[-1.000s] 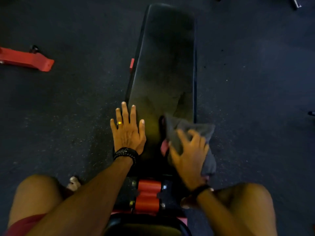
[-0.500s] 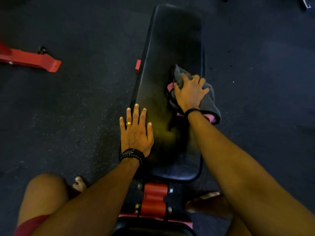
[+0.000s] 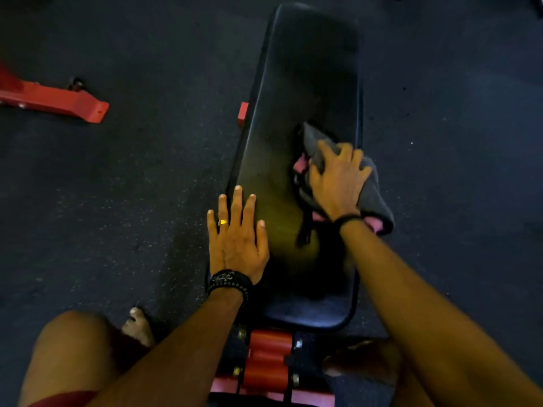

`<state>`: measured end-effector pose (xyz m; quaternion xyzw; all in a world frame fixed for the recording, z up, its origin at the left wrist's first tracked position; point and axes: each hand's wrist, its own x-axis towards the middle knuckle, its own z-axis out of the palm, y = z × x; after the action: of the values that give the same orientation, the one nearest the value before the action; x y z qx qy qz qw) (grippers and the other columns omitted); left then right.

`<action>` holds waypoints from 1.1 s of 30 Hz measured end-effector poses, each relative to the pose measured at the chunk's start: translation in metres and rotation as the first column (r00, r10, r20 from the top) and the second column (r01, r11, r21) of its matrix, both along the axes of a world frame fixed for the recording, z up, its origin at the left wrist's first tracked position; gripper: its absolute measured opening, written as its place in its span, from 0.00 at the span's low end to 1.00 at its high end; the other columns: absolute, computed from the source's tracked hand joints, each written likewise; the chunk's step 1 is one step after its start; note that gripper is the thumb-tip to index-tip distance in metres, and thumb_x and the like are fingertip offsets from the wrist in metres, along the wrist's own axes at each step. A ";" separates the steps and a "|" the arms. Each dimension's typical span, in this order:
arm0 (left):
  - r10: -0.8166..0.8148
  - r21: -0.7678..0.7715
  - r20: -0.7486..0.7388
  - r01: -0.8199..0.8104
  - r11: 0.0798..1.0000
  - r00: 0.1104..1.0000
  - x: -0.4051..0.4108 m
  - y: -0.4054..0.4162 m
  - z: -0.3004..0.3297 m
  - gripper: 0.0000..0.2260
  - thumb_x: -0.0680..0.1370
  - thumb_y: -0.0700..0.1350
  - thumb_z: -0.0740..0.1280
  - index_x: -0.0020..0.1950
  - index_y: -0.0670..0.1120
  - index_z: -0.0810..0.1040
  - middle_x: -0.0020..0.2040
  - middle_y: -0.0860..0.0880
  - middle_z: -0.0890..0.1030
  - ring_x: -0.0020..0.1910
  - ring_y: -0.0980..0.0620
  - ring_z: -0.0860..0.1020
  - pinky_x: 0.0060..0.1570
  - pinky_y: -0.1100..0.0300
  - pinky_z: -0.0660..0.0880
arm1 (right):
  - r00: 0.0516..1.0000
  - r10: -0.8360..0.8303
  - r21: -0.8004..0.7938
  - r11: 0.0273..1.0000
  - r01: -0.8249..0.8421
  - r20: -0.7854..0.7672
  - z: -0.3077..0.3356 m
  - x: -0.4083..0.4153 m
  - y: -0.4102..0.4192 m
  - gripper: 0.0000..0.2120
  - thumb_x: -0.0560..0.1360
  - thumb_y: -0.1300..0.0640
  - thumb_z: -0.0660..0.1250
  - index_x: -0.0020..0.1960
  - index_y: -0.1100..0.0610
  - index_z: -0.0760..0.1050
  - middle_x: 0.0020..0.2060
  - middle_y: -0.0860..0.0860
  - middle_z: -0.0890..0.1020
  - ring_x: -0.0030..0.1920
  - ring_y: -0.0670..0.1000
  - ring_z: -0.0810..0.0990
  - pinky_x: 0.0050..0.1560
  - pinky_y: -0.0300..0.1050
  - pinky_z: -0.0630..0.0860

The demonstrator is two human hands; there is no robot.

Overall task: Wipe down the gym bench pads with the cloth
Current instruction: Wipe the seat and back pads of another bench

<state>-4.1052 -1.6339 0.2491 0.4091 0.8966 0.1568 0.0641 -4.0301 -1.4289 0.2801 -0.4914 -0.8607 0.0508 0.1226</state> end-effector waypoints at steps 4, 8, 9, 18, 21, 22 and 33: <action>0.012 -0.004 0.020 -0.012 1.000 1.000 -0.002 -0.001 0.001 0.24 0.81 0.55 0.49 0.77 0.51 0.60 0.80 0.49 0.55 0.79 0.42 0.53 0.75 0.39 0.54 | 0.985 -0.169 -0.048 0.984 0.170 0.023 0.001 -0.033 0.050 0.22 0.77 0.46 0.61 0.69 0.49 0.70 0.61 0.58 0.72 0.63 0.61 0.68 0.59 0.64 0.65; 0.018 -0.007 0.025 -0.018 1.000 1.000 -0.003 0.000 0.001 0.24 0.81 0.56 0.49 0.77 0.52 0.60 0.80 0.49 0.55 0.79 0.41 0.54 0.75 0.38 0.54 | 0.999 -0.012 -0.074 0.997 0.010 -0.033 0.014 -0.004 -0.006 0.23 0.76 0.46 0.62 0.70 0.48 0.68 0.63 0.57 0.71 0.62 0.61 0.69 0.59 0.61 0.67; 0.019 -0.011 0.027 -0.019 1.000 0.999 -0.003 0.001 0.000 0.24 0.80 0.56 0.49 0.77 0.53 0.60 0.80 0.49 0.55 0.79 0.41 0.54 0.75 0.38 0.54 | 0.999 0.035 -0.087 0.995 -0.038 -0.035 0.014 0.012 -0.032 0.23 0.76 0.45 0.63 0.70 0.48 0.68 0.64 0.57 0.70 0.61 0.60 0.69 0.58 0.60 0.68; 0.021 -0.005 0.002 -0.021 1.000 1.000 -0.002 0.000 -0.004 0.25 0.80 0.55 0.50 0.76 0.52 0.61 0.80 0.47 0.56 0.79 0.41 0.54 0.74 0.38 0.55 | 0.994 -0.096 -0.005 0.995 0.095 -0.052 -0.011 0.070 -0.120 0.35 0.71 0.32 0.61 0.72 0.50 0.64 0.70 0.57 0.67 0.69 0.60 0.67 0.68 0.68 0.61; 0.023 0.000 -0.007 -0.023 1.000 1.000 -0.002 0.000 -0.004 0.25 0.80 0.55 0.51 0.76 0.51 0.62 0.80 0.47 0.57 0.78 0.41 0.56 0.74 0.37 0.56 | 0.962 -0.271 -0.095 0.959 0.269 -0.015 -0.009 0.064 -0.138 0.40 0.69 0.25 0.59 0.74 0.46 0.61 0.74 0.60 0.60 0.74 0.65 0.60 0.67 0.74 0.59; 0.020 -0.003 -0.012 -0.020 1.000 1.000 -0.002 0.000 -0.004 0.25 0.80 0.55 0.51 0.76 0.51 0.62 0.80 0.46 0.57 0.78 0.41 0.56 0.73 0.36 0.57 | 0.961 -0.277 -0.122 0.953 0.278 0.020 -0.008 0.064 -0.147 0.40 0.69 0.24 0.58 0.75 0.44 0.61 0.74 0.60 0.59 0.74 0.66 0.58 0.66 0.75 0.60; 0.018 -0.014 -0.017 -0.019 1.000 1.000 0.000 -0.001 -0.001 0.24 0.81 0.55 0.50 0.77 0.51 0.61 0.80 0.47 0.56 0.79 0.42 0.54 0.75 0.38 0.52 | 0.870 -0.466 -0.318 0.859 0.402 -0.158 -0.005 0.000 0.029 0.26 0.77 0.40 0.62 0.72 0.46 0.63 0.66 0.59 0.67 0.64 0.66 0.69 0.62 0.72 0.66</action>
<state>-4.1052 -1.6353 0.2485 0.4017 0.9019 0.1477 0.0577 -4.0298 -1.3997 0.2755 -0.6768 -0.6911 0.1968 0.1601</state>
